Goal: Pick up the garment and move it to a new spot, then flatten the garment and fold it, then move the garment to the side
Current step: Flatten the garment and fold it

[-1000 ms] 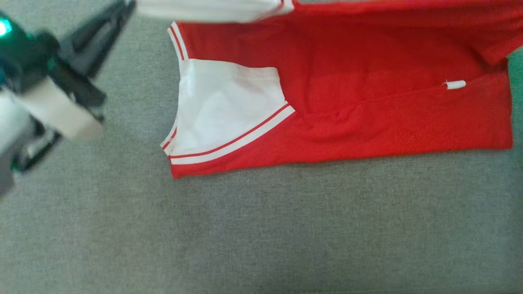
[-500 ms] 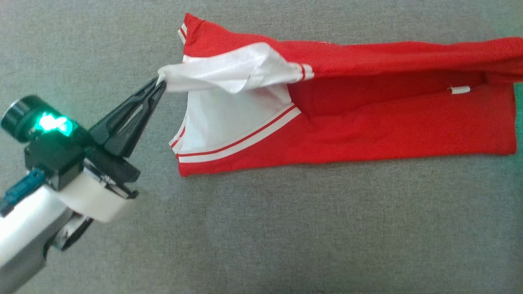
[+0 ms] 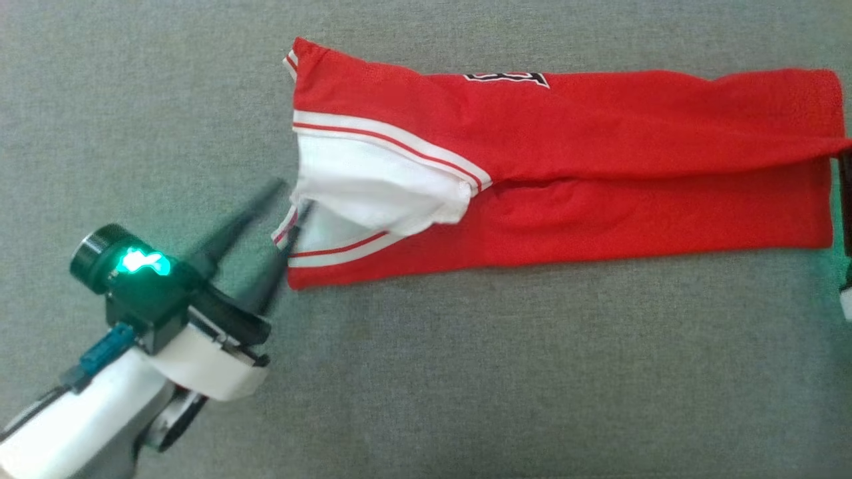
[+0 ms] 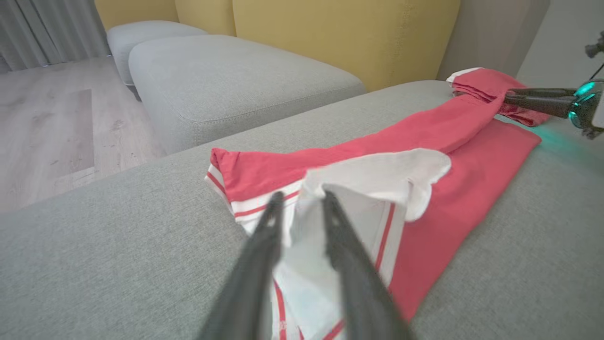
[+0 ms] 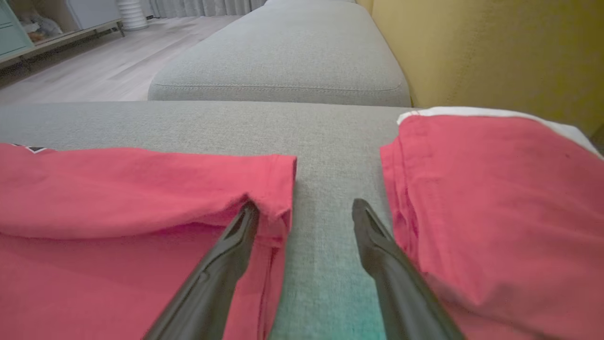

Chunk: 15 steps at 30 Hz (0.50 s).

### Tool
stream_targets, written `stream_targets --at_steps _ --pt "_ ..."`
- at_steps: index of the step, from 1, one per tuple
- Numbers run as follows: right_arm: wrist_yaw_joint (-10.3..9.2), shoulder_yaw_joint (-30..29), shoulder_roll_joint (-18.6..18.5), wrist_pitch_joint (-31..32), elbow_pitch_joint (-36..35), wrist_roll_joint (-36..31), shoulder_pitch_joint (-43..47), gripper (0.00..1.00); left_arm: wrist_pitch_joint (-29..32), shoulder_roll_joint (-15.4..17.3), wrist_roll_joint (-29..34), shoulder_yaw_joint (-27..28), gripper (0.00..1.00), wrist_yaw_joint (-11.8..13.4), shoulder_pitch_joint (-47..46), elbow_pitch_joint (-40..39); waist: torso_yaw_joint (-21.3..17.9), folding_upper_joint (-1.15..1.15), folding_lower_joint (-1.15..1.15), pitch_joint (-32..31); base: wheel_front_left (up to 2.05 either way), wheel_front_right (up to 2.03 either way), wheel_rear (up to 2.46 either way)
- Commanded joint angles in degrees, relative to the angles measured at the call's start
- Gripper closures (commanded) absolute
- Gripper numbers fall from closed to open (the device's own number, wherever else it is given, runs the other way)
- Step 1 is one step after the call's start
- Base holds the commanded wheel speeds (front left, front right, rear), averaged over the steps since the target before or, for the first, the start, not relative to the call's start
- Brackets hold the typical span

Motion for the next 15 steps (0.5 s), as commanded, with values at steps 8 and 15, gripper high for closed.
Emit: stream_targets --at_steps 8,15 --pt "-0.04 -7.1 3.5 -0.6 -6.3 -1.6 10.5 0.0 -0.3 -5.9 5.5 12.3 0.0 4.4 6.9 0.0 -0.2 0.0 0.0 -2.4 0.0 0.0 0.0" --pt "-0.04 -11.1 9.2 0.9 -10.6 -4.3 12.6 0.0 -0.3 -19.8 15.0 26.1 0.0 8.0 18.0 -1.8 0.4 0.0 0.0 -5.7 0.0 0.0 0.0"
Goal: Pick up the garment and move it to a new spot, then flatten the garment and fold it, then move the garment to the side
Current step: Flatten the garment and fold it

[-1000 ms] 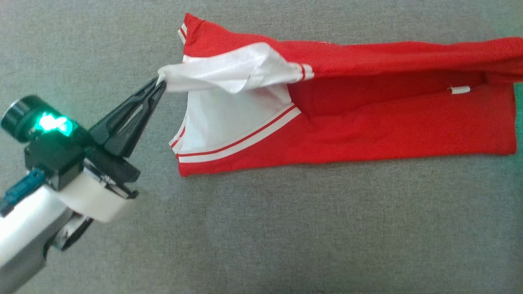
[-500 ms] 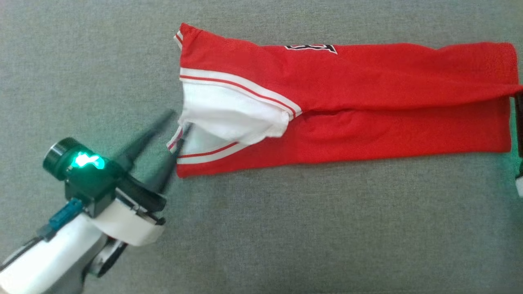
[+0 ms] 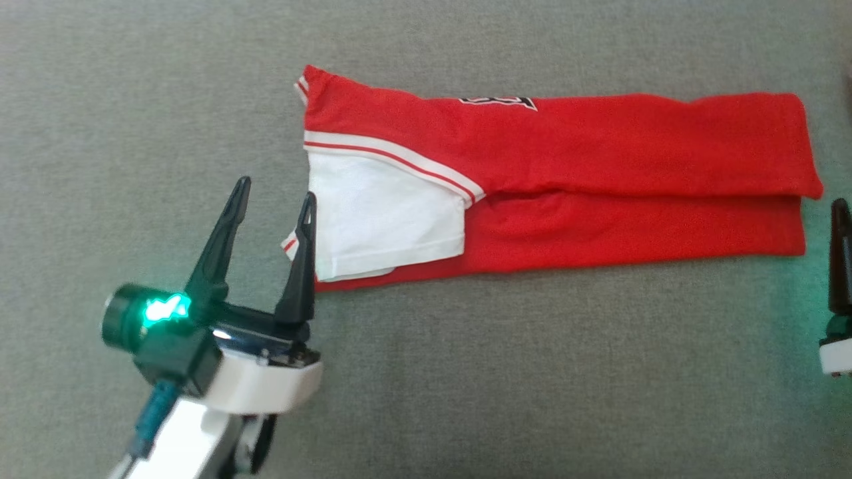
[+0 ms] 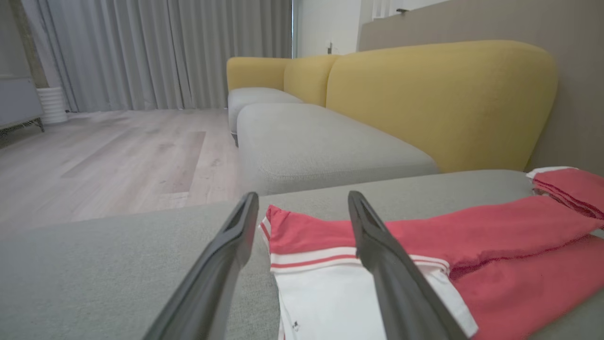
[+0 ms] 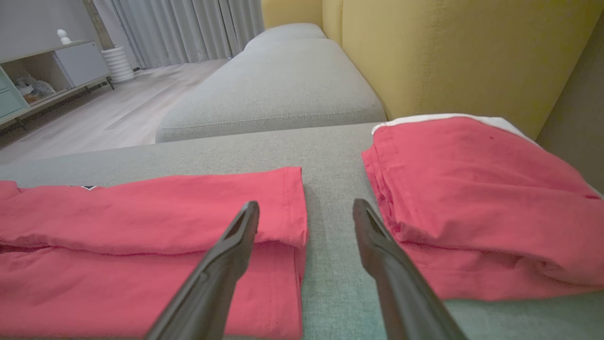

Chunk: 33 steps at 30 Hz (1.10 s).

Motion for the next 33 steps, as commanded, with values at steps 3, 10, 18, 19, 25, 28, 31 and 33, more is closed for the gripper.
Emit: stream_targets --at_steps 3,10,18,19,25,28,31,33 --pt "-0.04 -2.3 0.5 1.9 0.8 -2.5 -1.5 0.0 -0.3 -3.2 3.7 5.9 0.0 -0.2 2.1 -2.3 1.6 0.0 0.01 -1.3 0.0 0.0 0.0" --pt "-0.04 -8.2 5.4 8.0 9.8 -6.6 -7.4 0.0 -0.3 -12.3 10.3 11.3 0.0 -5.1 7.6 -2.4 5.5 0.0 0.01 -2.4 0.0 0.0 0.0" --pt "-0.04 -6.3 6.7 15.1 16.0 -4.7 -8.1 1.0 -0.3 -17.6 14.6 16.3 0.0 -10.4 10.2 -2.1 7.2 0.0 0.01 -2.9 0.0 0.0 0.0" --pt "-0.04 -6.1 6.6 14.9 15.9 -3.8 -8.1 1.0 -0.3 -17.9 15.0 17.0 0.0 -10.8 10.4 -2.1 7.1 0.0 0.01 -2.9 0.0 0.0 0.0" --pt "-0.04 -6.0 4.4 12.4 15.8 -3.2 -8.7 1.0 -0.3 -19.5 16.7 20.1 0.0 -13.4 11.4 -2.2 5.1 0.0 0.01 -3.3 0.0 0.0 0.0" --pt "-0.04 -6.4 2.4 12.1 15.2 -3.5 -9.6 1.0 -0.3 -20.0 17.3 21.3 0.0 -14.3 11.6 -2.5 3.8 0.0 0.01 -3.2 0.0 0.0 0.0" --pt "-0.04 -7.1 0.0 12.7 13.8 -3.8 -10.7 1.0 -0.3 -20.3 17.9 22.1 0.0 -15.3 11.8 -2.4 2.6 0.0 0.01 -3.2 0.0 0.0 0.0" --pt "-0.04 -7.7 -1.7 13.4 12.2 -4.0 -11.4 1.0 -0.3 -20.5 18.2 22.6 0.0 -15.9 11.8 -2.3 2.0 0.0 0.01 -3.4 0.0 0.0 0.0"
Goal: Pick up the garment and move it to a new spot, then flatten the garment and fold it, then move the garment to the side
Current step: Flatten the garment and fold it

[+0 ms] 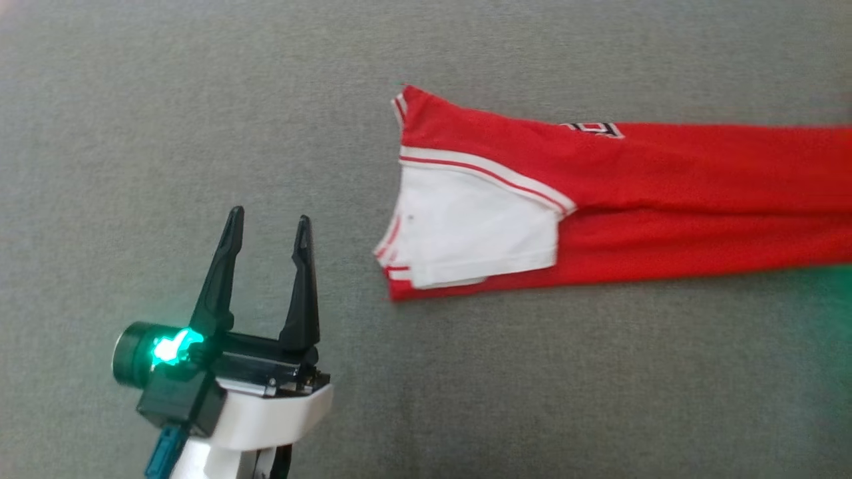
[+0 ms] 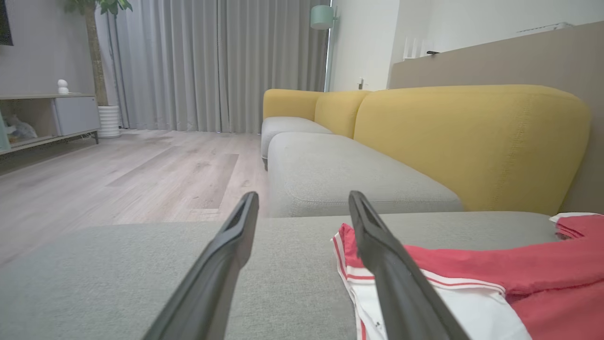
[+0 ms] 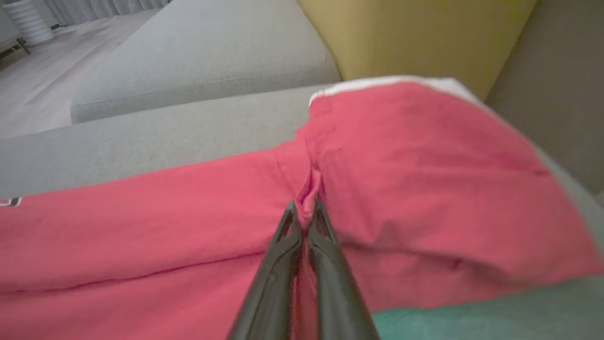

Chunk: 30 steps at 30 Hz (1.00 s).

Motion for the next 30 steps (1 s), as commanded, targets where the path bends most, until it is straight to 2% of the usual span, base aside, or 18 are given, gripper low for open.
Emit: stream_targets --at_steps 1,4,7,13,17,22,24,30 --pt "-0.04 -0.3 -3.6 0.4 -3.6 -0.3 -1.6 1.0 -0.3 -0.3 0.6 2.6 0.0 -0.6 0.0 -1.7 -0.8 0.0 0.0 -0.2 0.0 0.0 0.0" --pt "-0.04 -0.1 -4.5 1.1 -6.2 0.4 -2.3 1.0 -0.3 -0.4 0.8 3.0 0.0 -1.0 0.0 -1.5 -1.0 0.0 0.0 -0.6 0.0 0.0 0.0" --pt "-0.04 1.2 -4.4 2.7 -12.7 2.3 -3.0 1.0 -0.3 -0.6 0.8 3.4 0.0 -1.6 0.1 -0.9 -0.9 0.0 0.0 -1.4 0.0 0.0 0.0" --pt "-0.04 7.1 -0.6 6.0 -27.7 4.9 -1.6 1.0 -0.3 -0.8 0.5 3.4 0.0 -2.2 0.8 0.0 0.2 0.0 0.0 -2.9 0.0 0.0 0.0" --pt "-0.04 13.5 2.7 8.5 -32.8 3.5 -2.4 1.0 -0.3 -0.9 0.3 3.2 0.0 -2.4 0.9 0.4 1.4 0.0 0.0 -3.1 0.0 0.0 0.0" --pt "-0.04 22.5 7.7 9.5 -31.7 2.4 -5.8 1.0 -0.3 -0.9 -0.5 2.5 0.0 -2.2 0.3 0.6 3.3 0.0 0.0 -2.7 0.0 0.0 0.0" --pt "-0.04 28.0 10.4 9.1 -28.5 2.5 -7.7 1.0 -0.3 -0.9 -1.0 2.0 0.0 -2.0 0.0 0.8 4.6 0.0 0.0 -2.2 0.0 0.0 0.0" --pt "-0.04 36.6 14.7 7.4 -20.6 2.6 -10.3 1.0 -0.3 -0.9 -1.6 1.4 0.0 -1.7 -0.6 1.3 6.6 0.0 0.0 -1.6 0.0 0.0 0.0"
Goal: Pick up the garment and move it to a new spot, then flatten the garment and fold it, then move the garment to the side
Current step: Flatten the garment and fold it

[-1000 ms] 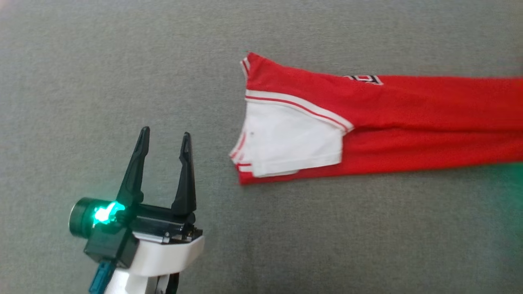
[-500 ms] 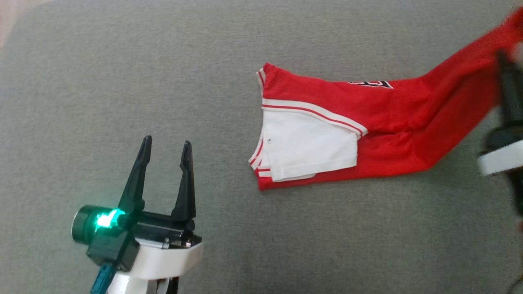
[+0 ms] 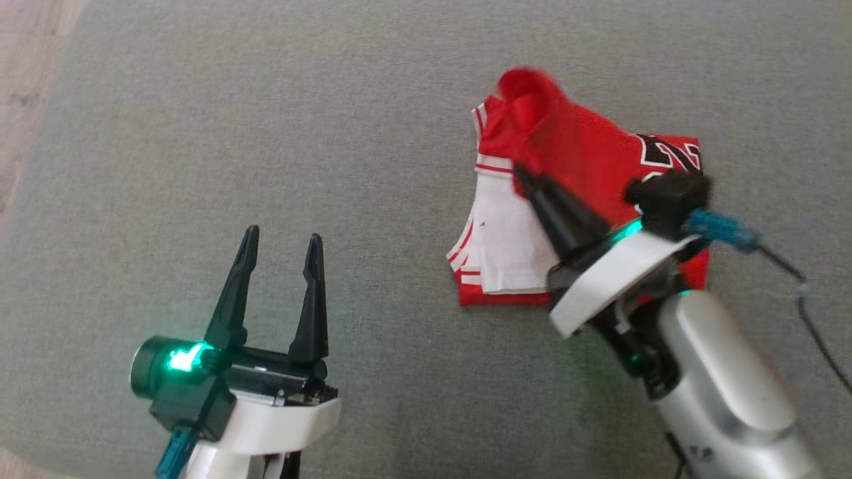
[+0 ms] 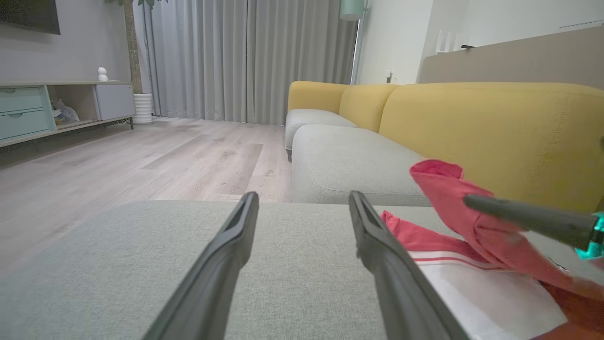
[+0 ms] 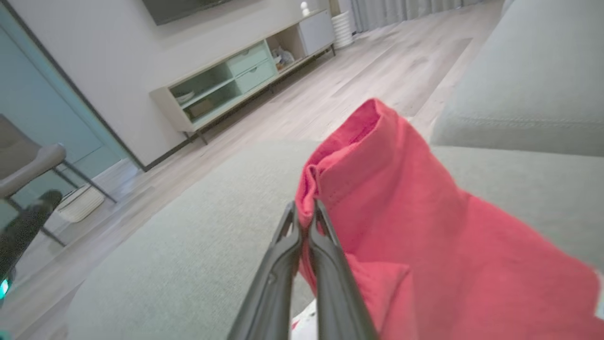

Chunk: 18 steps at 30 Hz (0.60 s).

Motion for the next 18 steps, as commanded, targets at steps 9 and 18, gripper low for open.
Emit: stream_targets --at_steps 9,18 --pt "-0.04 3.1 4.4 -8.1 3.4 1.8 -2.3 0.0 -0.3 -0.1 -0.5 2.0 0.0 1.3 -1.7 -1.2 0.7 0.0 0.0 -0.5 0.0 0.0 0.0" --pt "-0.04 -7.9 -0.9 -17.7 -0.3 -0.7 2.1 0.0 -0.3 -0.1 -2.7 4.1 0.0 2.4 -0.1 -0.9 -2.7 0.0 0.0 -4.1 0.0 0.0 0.0"
